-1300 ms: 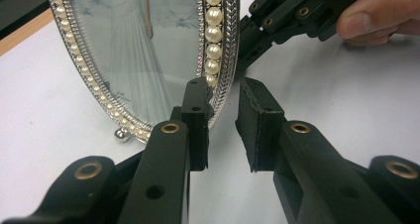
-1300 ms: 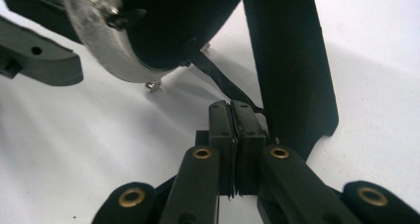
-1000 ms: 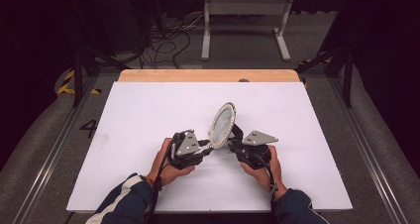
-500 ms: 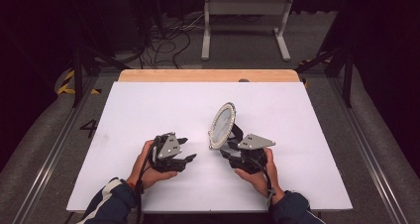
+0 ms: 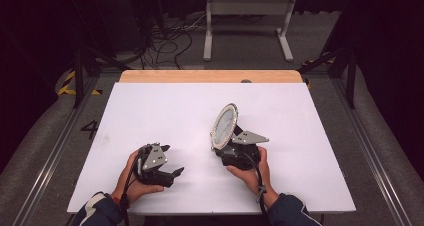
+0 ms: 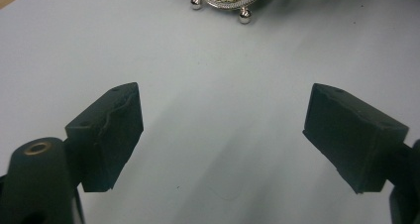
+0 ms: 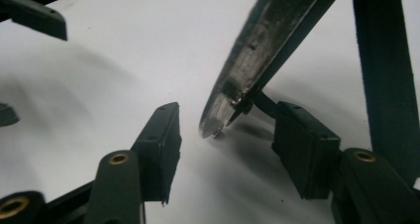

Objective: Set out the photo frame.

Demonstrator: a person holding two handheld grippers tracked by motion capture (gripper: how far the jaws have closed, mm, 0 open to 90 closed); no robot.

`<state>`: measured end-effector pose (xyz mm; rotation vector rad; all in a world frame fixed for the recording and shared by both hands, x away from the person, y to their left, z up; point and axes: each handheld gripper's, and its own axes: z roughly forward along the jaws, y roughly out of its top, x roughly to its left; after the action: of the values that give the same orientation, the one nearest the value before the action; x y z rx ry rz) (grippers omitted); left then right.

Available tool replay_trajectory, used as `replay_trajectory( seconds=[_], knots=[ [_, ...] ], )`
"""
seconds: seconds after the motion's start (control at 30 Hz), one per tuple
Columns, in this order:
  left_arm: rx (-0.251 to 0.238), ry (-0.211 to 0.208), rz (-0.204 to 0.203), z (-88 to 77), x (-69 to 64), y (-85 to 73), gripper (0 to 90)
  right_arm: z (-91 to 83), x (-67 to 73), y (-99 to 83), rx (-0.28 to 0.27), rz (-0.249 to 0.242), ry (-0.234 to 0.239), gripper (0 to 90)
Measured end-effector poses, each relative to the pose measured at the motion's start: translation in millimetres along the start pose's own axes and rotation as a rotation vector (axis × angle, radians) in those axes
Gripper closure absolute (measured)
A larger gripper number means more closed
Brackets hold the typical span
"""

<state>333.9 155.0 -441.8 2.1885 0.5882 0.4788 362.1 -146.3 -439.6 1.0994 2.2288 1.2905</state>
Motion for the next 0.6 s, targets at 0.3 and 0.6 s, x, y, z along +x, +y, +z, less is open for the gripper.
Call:
replay_trajectory(
  seconds=[0.3, 0.6],
  knots=[
    [0.033, 0.007, 0.017, 7.1, -1.7, 1.2, 14.7, 15.2, 4.5, 0.1, -0.03, 0.056, -0.016, 54.3],
    [0.038, -0.005, 0.015, 8.0, -0.5, -0.3, 15.7, 17.2, 2.3, -1.7, -0.027, 0.071, -0.034, 63.8]
  ],
)
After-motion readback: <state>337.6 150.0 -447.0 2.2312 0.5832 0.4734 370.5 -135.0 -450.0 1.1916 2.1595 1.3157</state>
